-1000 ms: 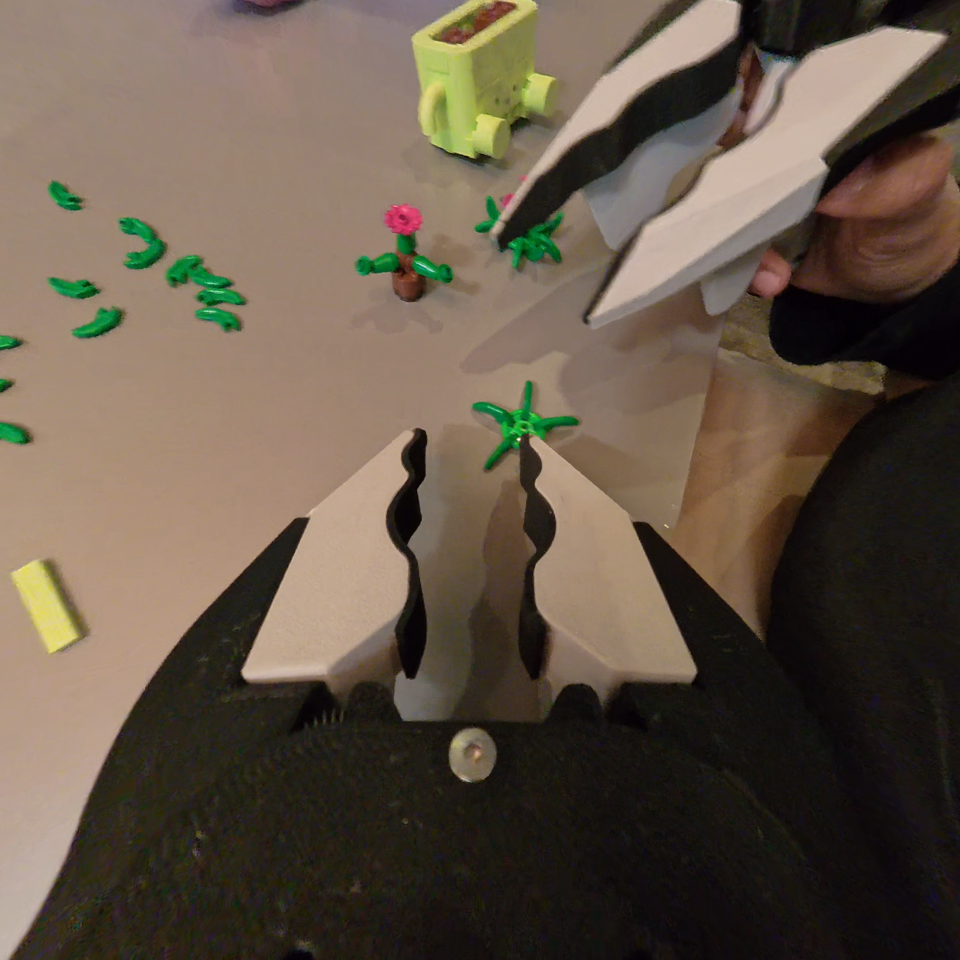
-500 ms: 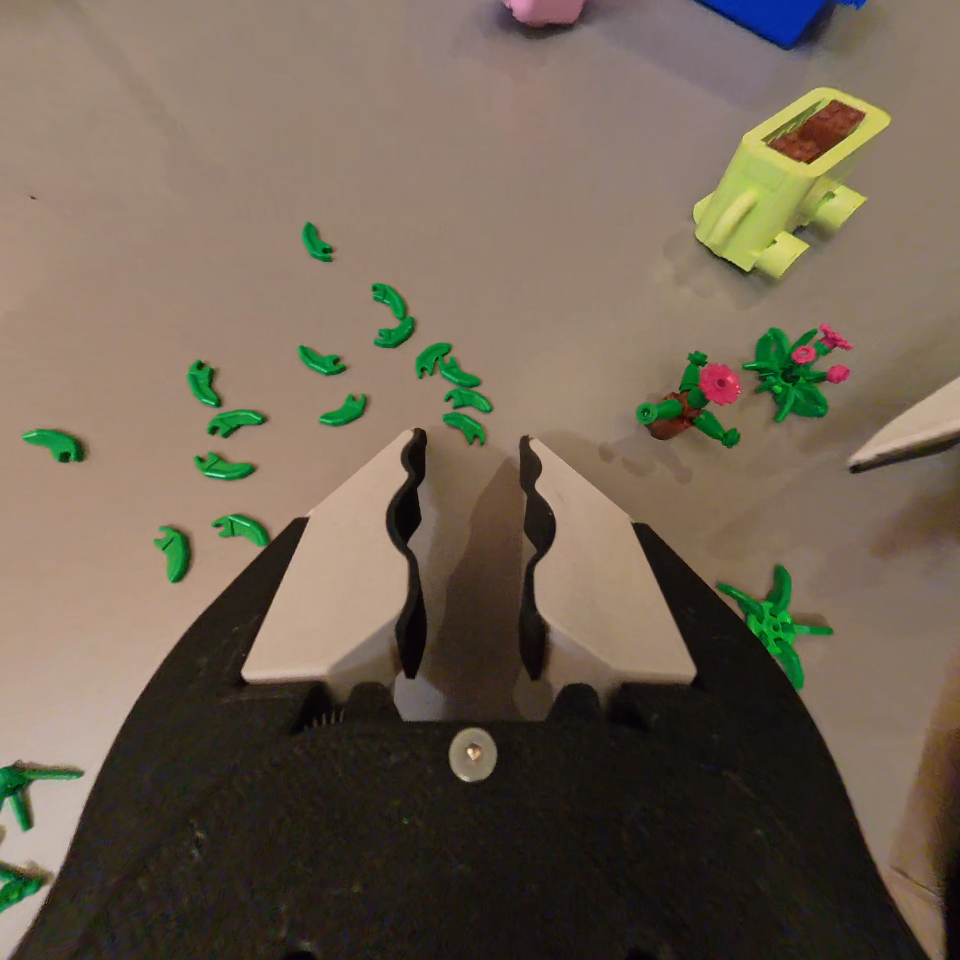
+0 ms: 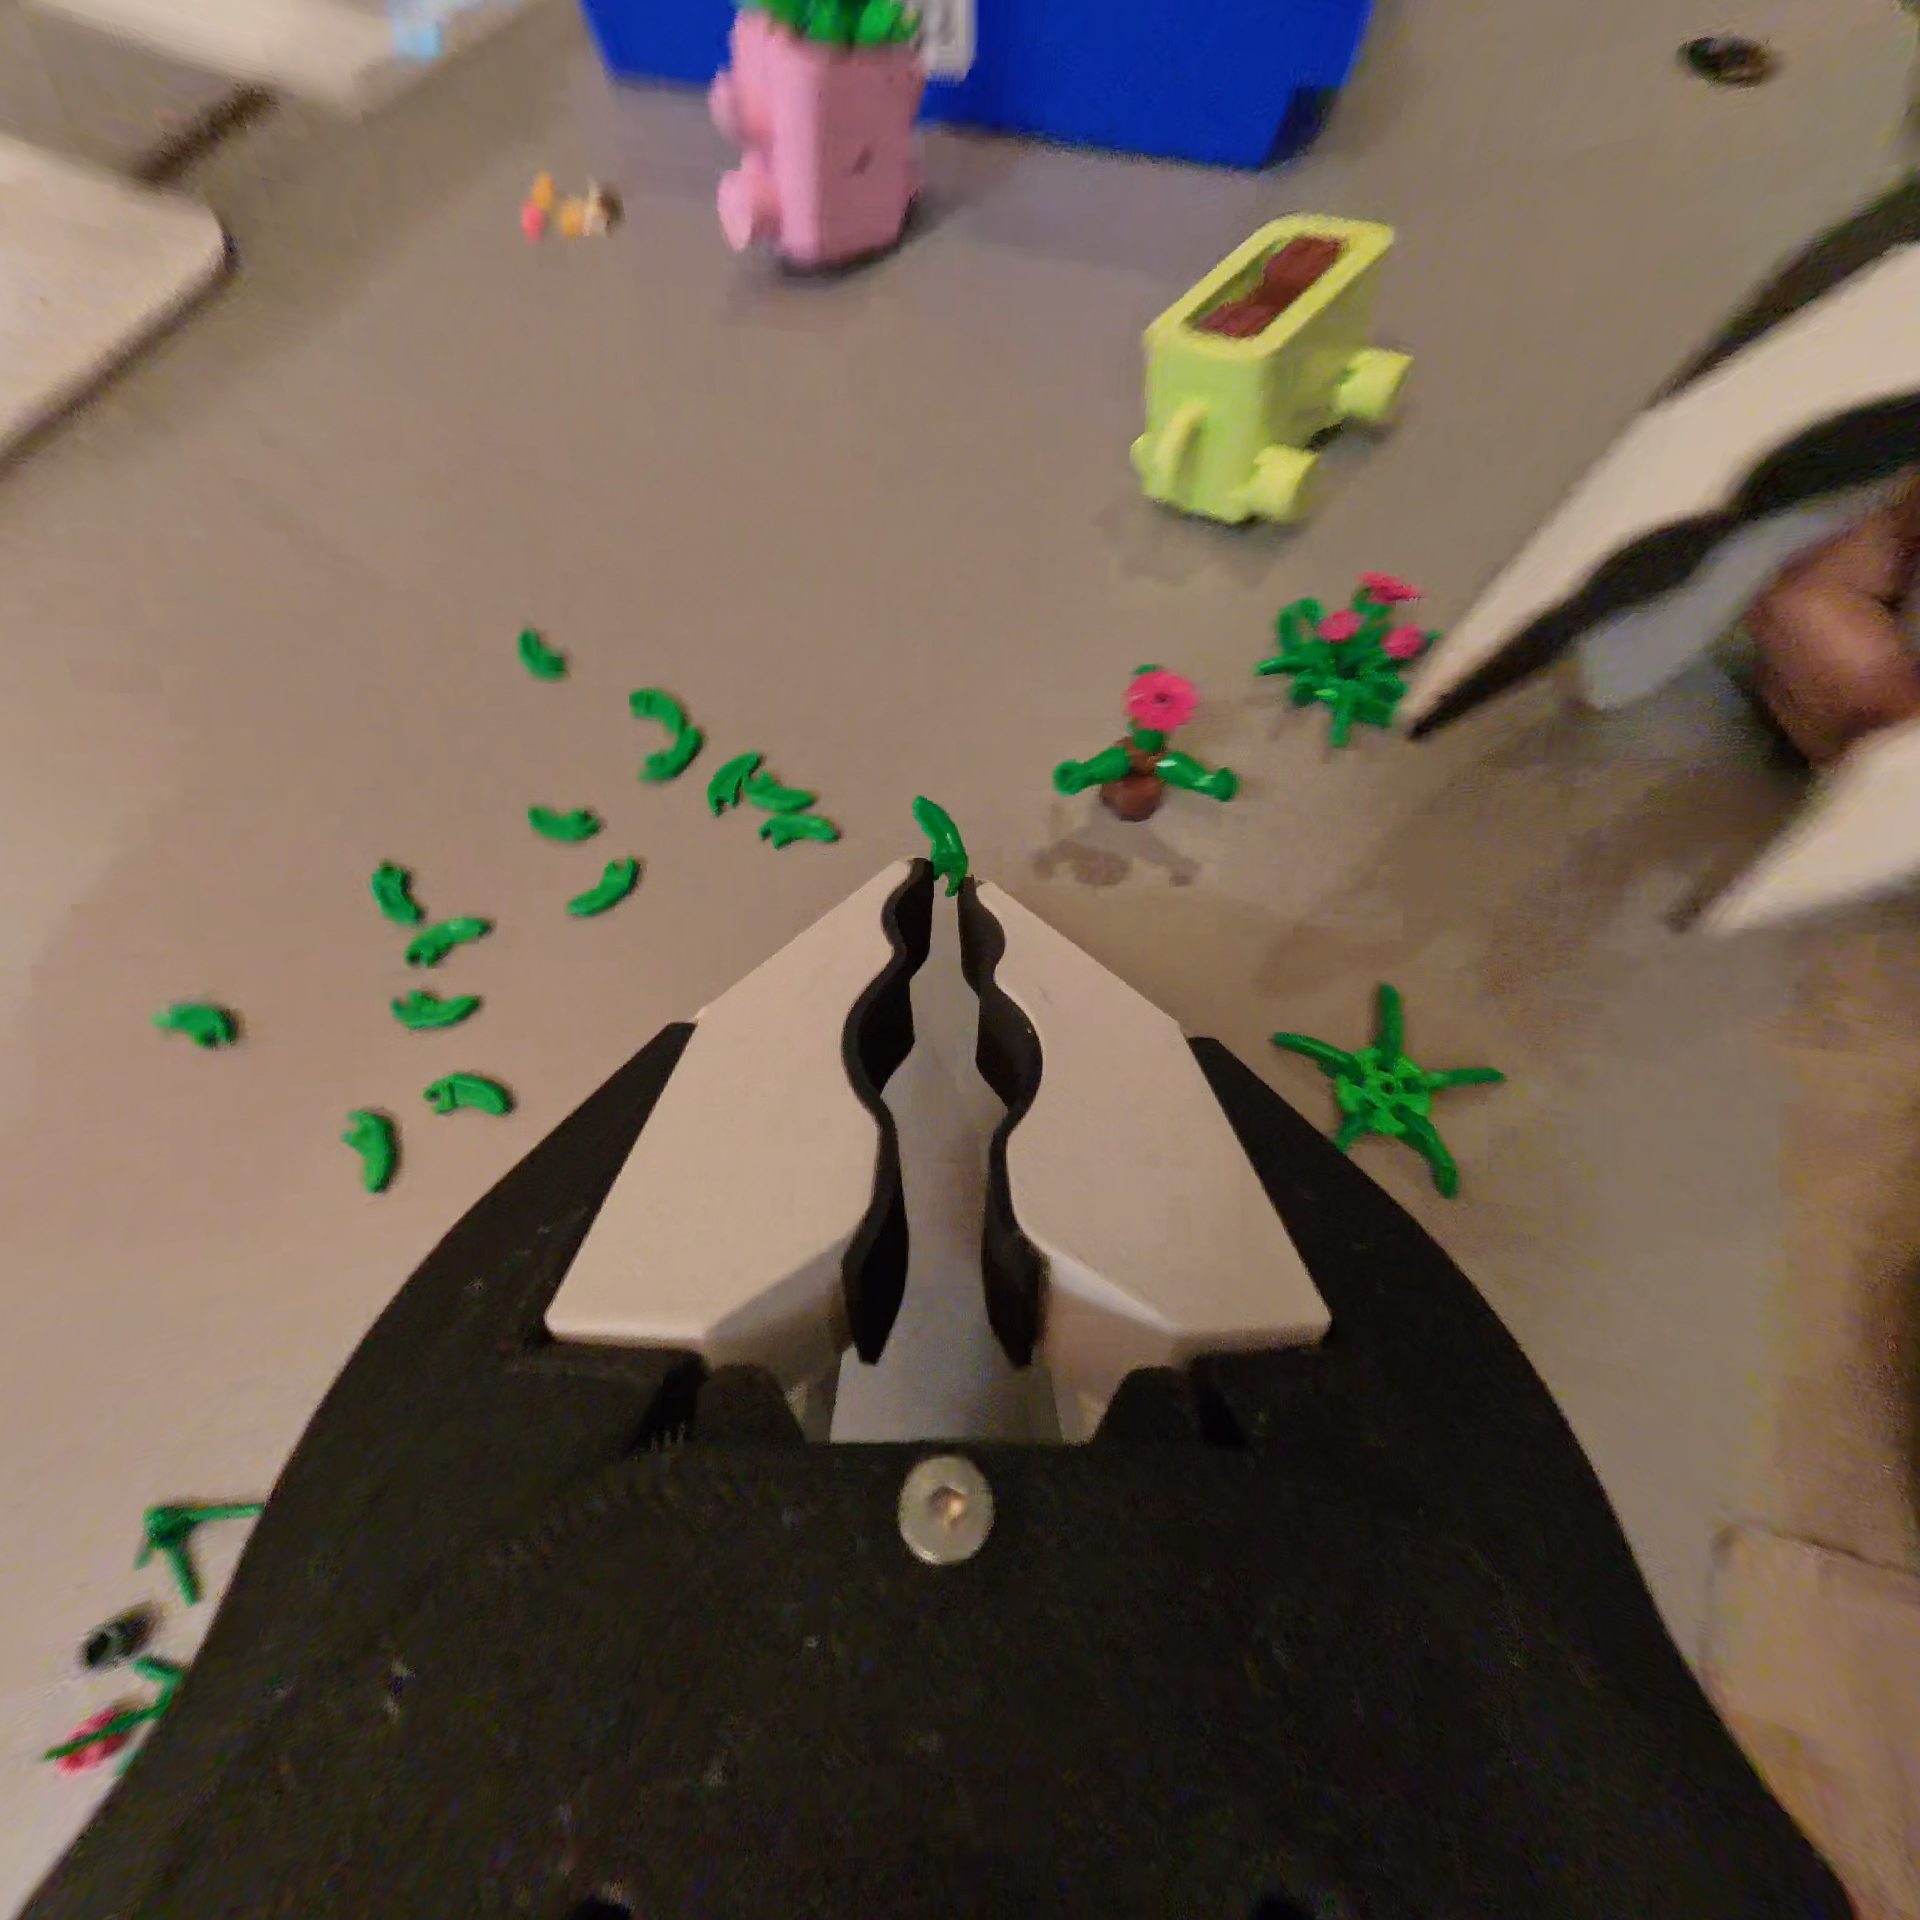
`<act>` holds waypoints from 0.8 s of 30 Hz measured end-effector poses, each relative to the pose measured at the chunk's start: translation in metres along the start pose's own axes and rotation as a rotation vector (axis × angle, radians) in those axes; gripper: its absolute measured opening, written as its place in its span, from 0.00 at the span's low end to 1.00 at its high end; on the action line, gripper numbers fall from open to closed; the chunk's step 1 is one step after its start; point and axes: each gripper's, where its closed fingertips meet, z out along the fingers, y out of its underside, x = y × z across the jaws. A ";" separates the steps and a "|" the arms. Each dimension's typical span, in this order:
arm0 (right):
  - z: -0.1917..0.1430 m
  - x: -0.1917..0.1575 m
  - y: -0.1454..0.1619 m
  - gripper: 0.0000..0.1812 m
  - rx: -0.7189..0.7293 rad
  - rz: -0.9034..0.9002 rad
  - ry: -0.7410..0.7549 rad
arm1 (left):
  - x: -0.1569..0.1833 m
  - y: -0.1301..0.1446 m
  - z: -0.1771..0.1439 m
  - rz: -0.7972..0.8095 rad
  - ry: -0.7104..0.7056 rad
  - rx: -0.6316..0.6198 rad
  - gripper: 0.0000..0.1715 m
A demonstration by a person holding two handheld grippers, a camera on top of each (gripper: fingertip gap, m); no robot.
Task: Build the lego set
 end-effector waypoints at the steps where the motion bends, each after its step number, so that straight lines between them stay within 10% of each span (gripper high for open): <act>1: -0.002 0.001 -0.003 0.26 0.018 0.012 -0.008 | 0.007 -0.006 -0.007 0.051 0.005 0.029 0.01; 8: -0.014 0.005 -0.018 0.28 0.069 0.175 -0.108 | 0.063 -0.015 -0.028 0.252 0.076 0.115 0.00; 24: -0.125 0.092 -0.020 0.18 0.126 -0.041 0.402 | 0.109 -0.002 0.000 0.157 0.211 0.020 0.05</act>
